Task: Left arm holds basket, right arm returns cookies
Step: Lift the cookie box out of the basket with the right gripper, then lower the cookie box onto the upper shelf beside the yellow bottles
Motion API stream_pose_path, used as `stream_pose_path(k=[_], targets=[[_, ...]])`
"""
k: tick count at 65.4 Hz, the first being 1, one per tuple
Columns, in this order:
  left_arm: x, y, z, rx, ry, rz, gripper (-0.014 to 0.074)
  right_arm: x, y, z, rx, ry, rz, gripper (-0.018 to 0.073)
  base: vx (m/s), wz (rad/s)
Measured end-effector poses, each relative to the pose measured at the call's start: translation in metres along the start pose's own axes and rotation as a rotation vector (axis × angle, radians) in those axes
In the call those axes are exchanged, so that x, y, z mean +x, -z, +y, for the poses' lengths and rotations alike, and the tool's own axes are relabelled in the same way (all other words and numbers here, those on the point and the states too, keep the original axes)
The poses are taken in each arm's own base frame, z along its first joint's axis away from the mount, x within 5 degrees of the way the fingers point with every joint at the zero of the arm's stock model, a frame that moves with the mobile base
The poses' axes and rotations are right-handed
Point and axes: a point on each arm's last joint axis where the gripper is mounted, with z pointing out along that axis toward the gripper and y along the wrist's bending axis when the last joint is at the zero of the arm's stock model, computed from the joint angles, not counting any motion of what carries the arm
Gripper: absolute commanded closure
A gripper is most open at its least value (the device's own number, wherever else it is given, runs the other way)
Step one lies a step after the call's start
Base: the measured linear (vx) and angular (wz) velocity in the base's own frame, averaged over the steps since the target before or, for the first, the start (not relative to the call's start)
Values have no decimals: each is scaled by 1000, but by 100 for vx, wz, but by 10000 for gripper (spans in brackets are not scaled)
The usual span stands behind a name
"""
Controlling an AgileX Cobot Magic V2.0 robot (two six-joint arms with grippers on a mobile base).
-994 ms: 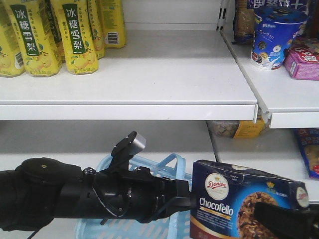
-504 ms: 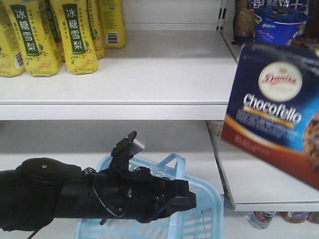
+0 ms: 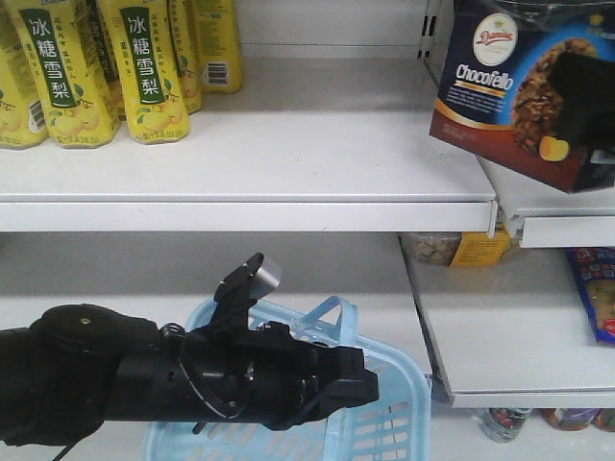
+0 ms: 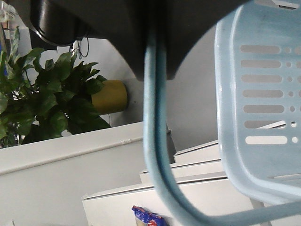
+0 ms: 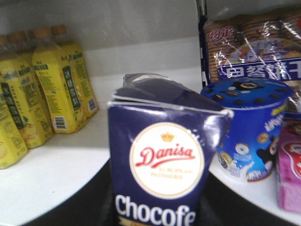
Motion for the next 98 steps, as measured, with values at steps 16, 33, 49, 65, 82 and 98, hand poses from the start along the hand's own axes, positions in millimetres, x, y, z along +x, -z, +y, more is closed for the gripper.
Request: stream_pose_path(k=[16, 33, 49, 65, 82, 98], targets=[[0, 0, 0, -1, 0, -1, 603, 5, -56, 17, -71, 150, 68, 330, 0, 0], [0, 0, 0, -1, 0, -1, 603, 33, -95, 10, -19, 156, 126, 330, 0, 0], [0, 0, 0, -1, 0, -1, 603, 47, -116, 4, 51, 60, 117, 330, 0, 0], [0, 0, 0, -1, 0, -1, 603, 53, -137, 2, 67, 40, 129, 330, 0, 0], [0, 0, 0, -1, 0, -1, 603, 53, -155, 3, 57, 42, 142, 284, 0, 0], [0, 0, 0, -1, 0, -1, 603, 56, -158, 11, 13, 44, 181, 139, 0, 0]])
